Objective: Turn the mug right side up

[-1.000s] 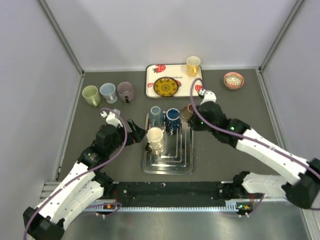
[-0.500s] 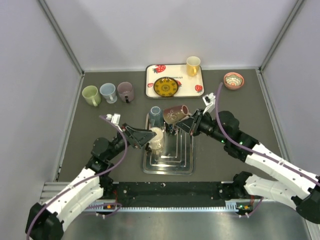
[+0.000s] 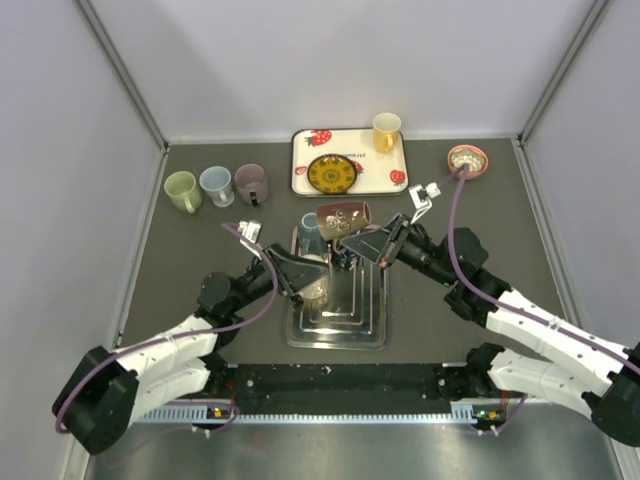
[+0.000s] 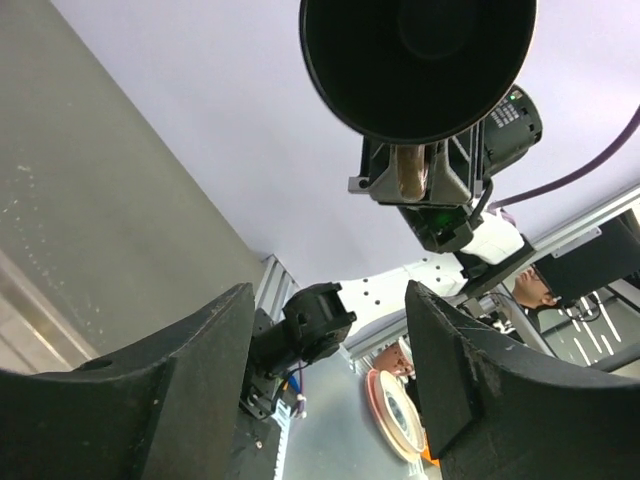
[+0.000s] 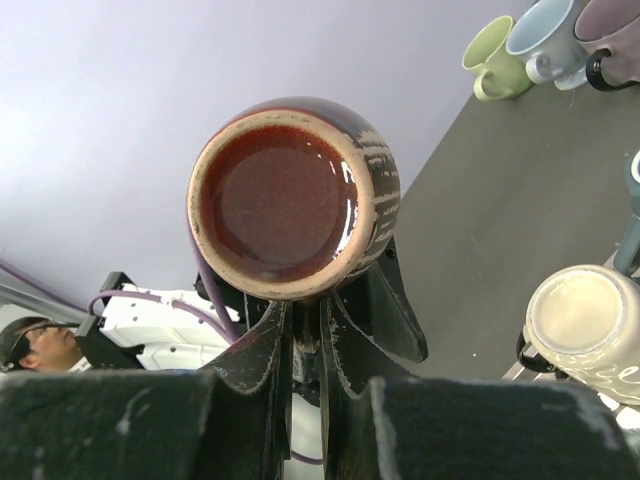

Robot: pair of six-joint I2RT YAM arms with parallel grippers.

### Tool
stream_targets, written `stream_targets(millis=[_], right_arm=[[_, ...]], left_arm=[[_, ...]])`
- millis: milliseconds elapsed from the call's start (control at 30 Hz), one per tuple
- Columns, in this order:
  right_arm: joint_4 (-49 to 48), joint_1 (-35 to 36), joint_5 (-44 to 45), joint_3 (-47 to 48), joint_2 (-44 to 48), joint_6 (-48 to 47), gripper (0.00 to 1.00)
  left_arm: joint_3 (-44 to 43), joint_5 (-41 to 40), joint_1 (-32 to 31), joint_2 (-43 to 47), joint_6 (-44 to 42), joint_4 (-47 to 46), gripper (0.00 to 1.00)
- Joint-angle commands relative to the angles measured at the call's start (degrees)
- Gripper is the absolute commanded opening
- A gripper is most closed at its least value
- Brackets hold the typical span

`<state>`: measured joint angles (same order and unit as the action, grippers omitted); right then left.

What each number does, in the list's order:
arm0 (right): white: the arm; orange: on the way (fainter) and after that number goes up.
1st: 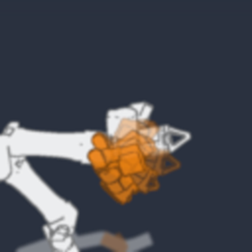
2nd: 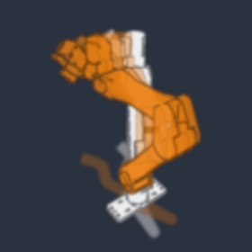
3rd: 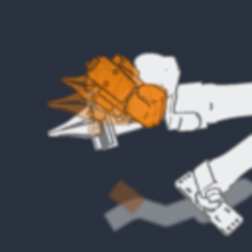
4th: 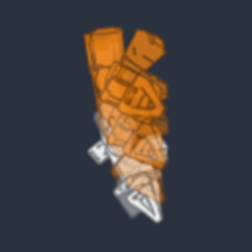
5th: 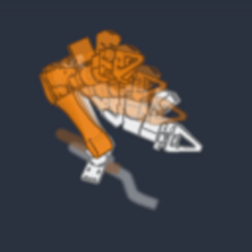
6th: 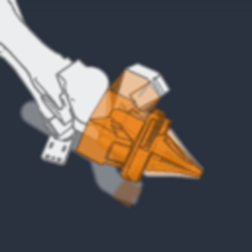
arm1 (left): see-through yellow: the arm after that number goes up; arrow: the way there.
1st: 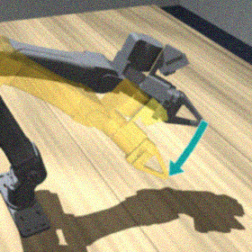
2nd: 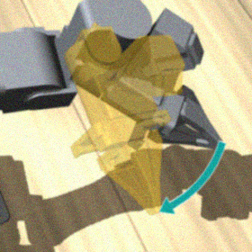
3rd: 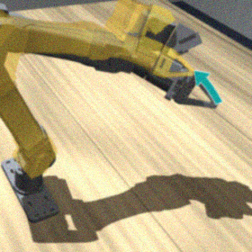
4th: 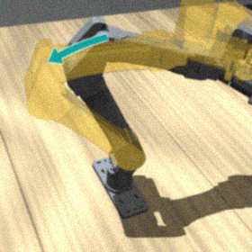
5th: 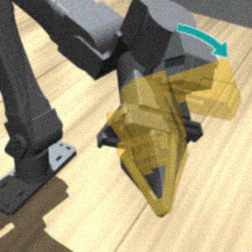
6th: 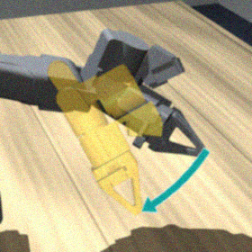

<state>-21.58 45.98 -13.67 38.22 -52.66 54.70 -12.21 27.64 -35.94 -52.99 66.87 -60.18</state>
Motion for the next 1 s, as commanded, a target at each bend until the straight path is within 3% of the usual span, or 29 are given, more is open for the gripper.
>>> stream_targets(millis=[0,633,733,967], right_arm=[[-7.95,0.08,-1.62,0.02,0.02,1.29,0.00],[-4.17,0.17,-2.32,0.28,0.90,-1.17,0.00],[-4.17,0.08,-2.41,0.28,0.90,-1.35,0.00],[-3.99,0.08,-2.24,-0.25,1.07,-1.79,0.00]], left_arm=[[-4.22,-1.70,-1.41,-2.81,2.12,-10.04,0.64],[-13.63,-2.94,-4.05,-10.73,2.83,-11.89,0.48],[-13.98,-3.73,-4.13,-11.34,3.35,-12.94,0.42],[-14.25,-5.05,-4.49,-11.87,3.97,-14.70,0.07]])
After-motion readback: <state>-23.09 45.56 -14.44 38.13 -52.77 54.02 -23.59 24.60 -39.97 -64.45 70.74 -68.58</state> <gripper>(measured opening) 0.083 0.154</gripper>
